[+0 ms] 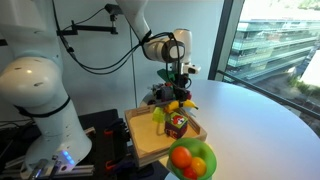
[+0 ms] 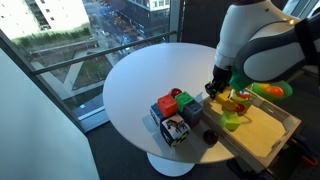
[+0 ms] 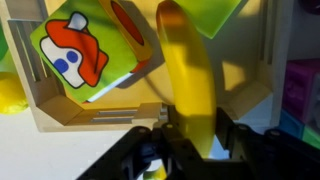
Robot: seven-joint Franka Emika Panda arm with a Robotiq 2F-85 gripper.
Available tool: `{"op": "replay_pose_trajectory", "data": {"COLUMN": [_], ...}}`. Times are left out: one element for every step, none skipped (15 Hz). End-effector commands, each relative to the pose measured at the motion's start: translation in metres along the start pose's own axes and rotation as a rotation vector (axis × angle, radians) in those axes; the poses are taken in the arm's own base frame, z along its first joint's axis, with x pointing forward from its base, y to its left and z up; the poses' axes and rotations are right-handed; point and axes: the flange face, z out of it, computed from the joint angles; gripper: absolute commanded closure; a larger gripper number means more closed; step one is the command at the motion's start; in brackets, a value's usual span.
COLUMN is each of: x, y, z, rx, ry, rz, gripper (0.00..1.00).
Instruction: Put the banana in the crate
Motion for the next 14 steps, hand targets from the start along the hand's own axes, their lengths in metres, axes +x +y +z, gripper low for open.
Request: {"op": "replay_pose_trajectory", "data": {"x": [-0.031,-0.037,-0.043,-0.049,-0.055,-0.061,-0.065,-0.070,-0.075,-0.079,-0.079,-0.082,-0.085,-0.086], "y": [0.011,0.014,0.016,0.020,0.023,0.026,0.029,0.031,0.034,0.036,0.033,0.032,0.032,0.031], "z": [-0.019,-0.022,-0.025,-0.027,-0.029,-0.030,-0.032,-0.033,-0.034,-0.034,-0.030,-0.027,-0.025,-0.021], "rx": [-0.023,-0.028,-0.030,-0.033,-0.037,-0.043,-0.045,-0.047,-0.047,-0.047,-0.048,-0.046,-0.046,-0.047], "ry": [0.019,0.011,0.006,-0.002,-0.009,-0.021,-0.030,-0.043,-0.053,-0.062,-0.071,-0.078,-0.082,-0.091], "rz": [0.004,0.001,0.000,0.001,0.002,0.002,0.003,0.001,-0.004,-0.011,-0.017,-0.029,-0.038,-0.055], "gripper": [0.84,0.84,0.84,0.84,0.84,0.84,0.84,0.84,0.84,0.84,0.84,0.84,0.84,0.84]}}
